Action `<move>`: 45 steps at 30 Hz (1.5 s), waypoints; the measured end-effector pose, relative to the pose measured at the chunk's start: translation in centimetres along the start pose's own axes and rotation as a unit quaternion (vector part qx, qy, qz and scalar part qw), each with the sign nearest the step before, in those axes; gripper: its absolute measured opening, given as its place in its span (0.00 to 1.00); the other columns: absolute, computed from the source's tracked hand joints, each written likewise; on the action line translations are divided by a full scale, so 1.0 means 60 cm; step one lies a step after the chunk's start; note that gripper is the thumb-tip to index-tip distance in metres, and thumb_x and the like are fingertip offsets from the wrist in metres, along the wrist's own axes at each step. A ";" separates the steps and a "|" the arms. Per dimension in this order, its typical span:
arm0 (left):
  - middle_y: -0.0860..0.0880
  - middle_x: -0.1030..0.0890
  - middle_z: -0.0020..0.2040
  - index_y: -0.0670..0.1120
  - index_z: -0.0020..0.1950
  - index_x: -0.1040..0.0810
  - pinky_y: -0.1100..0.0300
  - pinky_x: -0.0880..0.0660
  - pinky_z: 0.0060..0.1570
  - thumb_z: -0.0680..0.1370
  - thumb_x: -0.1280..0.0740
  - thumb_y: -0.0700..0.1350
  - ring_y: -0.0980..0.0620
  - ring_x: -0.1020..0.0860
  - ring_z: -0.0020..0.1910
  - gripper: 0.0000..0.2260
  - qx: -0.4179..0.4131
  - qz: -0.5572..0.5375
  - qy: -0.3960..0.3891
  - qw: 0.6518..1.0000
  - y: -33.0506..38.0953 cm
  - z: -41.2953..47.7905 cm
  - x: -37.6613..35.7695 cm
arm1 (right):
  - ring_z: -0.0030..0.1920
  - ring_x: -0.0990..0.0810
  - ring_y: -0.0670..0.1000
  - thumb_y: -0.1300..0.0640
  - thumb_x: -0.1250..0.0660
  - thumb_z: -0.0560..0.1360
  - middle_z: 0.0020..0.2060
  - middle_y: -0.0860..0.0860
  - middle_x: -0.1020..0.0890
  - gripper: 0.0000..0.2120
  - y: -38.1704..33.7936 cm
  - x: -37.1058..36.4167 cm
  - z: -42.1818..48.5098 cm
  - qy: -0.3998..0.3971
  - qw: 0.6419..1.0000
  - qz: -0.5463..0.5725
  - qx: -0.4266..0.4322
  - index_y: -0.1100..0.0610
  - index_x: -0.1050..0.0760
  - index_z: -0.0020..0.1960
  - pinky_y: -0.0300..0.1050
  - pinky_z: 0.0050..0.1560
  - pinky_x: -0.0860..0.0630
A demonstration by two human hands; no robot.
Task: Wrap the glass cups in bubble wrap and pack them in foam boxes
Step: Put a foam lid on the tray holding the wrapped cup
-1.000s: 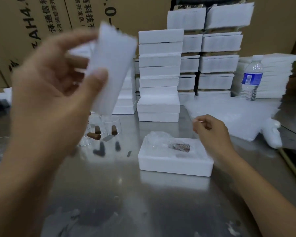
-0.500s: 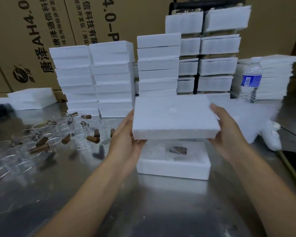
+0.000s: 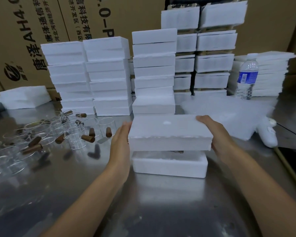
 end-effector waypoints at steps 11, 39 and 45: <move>0.58 0.21 0.58 0.59 0.56 0.23 0.49 0.34 0.69 0.81 0.41 0.47 0.55 0.26 0.62 0.10 -0.088 0.038 -0.041 0.995 0.011 -0.013 -0.009 | 0.52 0.25 0.70 0.45 0.36 0.63 0.57 0.69 0.28 0.35 -0.006 0.007 0.001 -0.011 1.000 0.007 0.027 0.67 0.39 0.60 0.50 0.52 0.33; 0.41 0.22 0.62 0.44 0.67 0.27 0.53 0.31 0.56 0.80 0.42 0.44 0.43 0.23 0.60 0.17 0.066 0.035 -0.209 0.975 -0.048 0.052 -0.027 | 0.40 0.19 0.51 0.52 0.35 0.63 0.40 0.52 0.16 0.14 0.039 -0.008 0.005 -0.103 0.994 0.005 -0.027 0.54 0.18 0.46 0.42 0.36 0.27; 0.50 0.16 0.52 0.49 0.59 0.23 0.53 0.28 0.58 0.80 0.39 0.44 0.49 0.20 0.54 0.10 0.052 0.061 -0.198 0.977 -0.043 0.049 -0.016 | 0.37 0.27 0.55 0.49 0.32 0.64 0.37 0.55 0.24 0.10 0.048 0.007 0.006 -0.059 0.996 -0.008 -0.067 0.54 0.20 0.39 0.44 0.34 0.30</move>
Point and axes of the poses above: each hand's wrist, its own z-axis towards the middle knuckle, its own x-axis out of the back of the hand, y = z × x, the point moved 10 cm from there along z, towards the middle knuckle
